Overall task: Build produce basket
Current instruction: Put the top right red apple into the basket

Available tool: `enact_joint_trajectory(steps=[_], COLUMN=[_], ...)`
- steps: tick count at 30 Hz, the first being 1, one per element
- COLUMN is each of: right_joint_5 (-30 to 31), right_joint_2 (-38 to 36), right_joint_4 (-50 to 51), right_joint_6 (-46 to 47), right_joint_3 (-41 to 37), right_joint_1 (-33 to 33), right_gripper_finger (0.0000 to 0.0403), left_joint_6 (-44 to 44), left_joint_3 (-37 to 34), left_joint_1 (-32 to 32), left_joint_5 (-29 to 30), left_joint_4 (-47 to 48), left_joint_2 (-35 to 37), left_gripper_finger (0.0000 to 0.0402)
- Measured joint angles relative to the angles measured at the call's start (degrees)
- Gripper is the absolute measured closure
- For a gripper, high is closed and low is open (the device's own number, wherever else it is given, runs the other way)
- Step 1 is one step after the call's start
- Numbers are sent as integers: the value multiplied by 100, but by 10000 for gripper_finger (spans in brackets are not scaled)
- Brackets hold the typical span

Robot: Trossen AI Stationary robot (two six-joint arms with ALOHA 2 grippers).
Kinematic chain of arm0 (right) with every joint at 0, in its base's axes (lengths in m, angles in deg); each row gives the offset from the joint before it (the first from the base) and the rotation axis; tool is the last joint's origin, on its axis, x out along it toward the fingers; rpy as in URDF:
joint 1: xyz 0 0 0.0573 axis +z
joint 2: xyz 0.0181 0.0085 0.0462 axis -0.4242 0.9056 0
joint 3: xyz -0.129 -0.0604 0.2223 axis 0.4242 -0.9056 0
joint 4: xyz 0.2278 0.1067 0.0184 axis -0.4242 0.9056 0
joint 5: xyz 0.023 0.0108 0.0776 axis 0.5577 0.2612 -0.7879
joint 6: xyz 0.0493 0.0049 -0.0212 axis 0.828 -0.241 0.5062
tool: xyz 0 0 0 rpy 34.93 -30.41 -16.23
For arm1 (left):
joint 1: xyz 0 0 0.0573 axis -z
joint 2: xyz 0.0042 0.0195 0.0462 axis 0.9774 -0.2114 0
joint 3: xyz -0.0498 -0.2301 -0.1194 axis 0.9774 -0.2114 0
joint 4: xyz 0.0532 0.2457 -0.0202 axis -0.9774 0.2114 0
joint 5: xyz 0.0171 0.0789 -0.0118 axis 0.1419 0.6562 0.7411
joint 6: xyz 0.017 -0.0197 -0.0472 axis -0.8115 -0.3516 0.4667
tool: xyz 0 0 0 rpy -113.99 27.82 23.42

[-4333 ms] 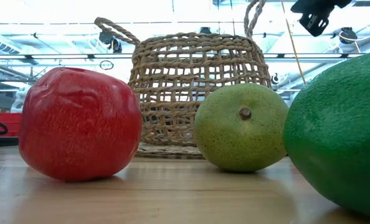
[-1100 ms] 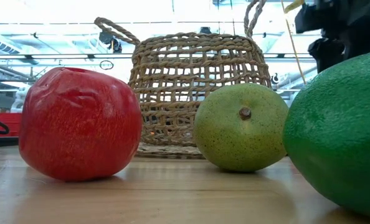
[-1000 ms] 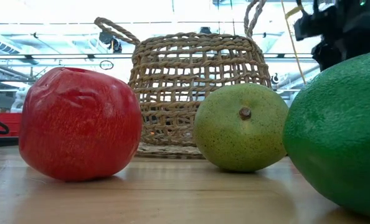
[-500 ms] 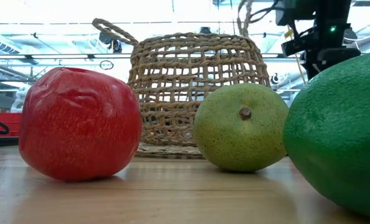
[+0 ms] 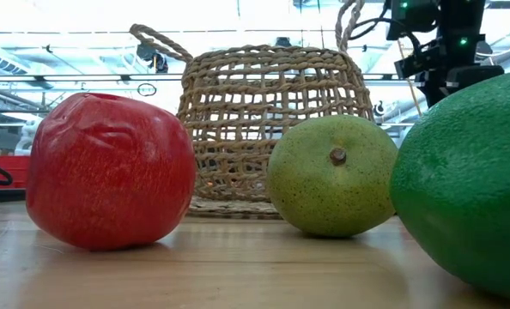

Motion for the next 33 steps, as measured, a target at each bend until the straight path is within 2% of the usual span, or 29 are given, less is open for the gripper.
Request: enact_joint_trajectory(steps=[12,19,33], right_joint_5=[-183,-358,-326], right_joint_2=[9,31,31], right_joint_4=[-517,-600,-1303], right_joint_6=[-1917,-2116,-2476], right_joint_3=[-2,-41,-805], right_joint_1=[-1072,-1427,-1958], right_gripper_finger=[135,143,154], left_joint_6=[69,46,40], left_joint_3=[0,0,0], left_joint_1=[76,193,228], left_joint_5=[-2,-2,0], left_joint_4=[-4,-9,-37], left_joint_2=[0,0,0], left_gripper_finger=[382,382,382])
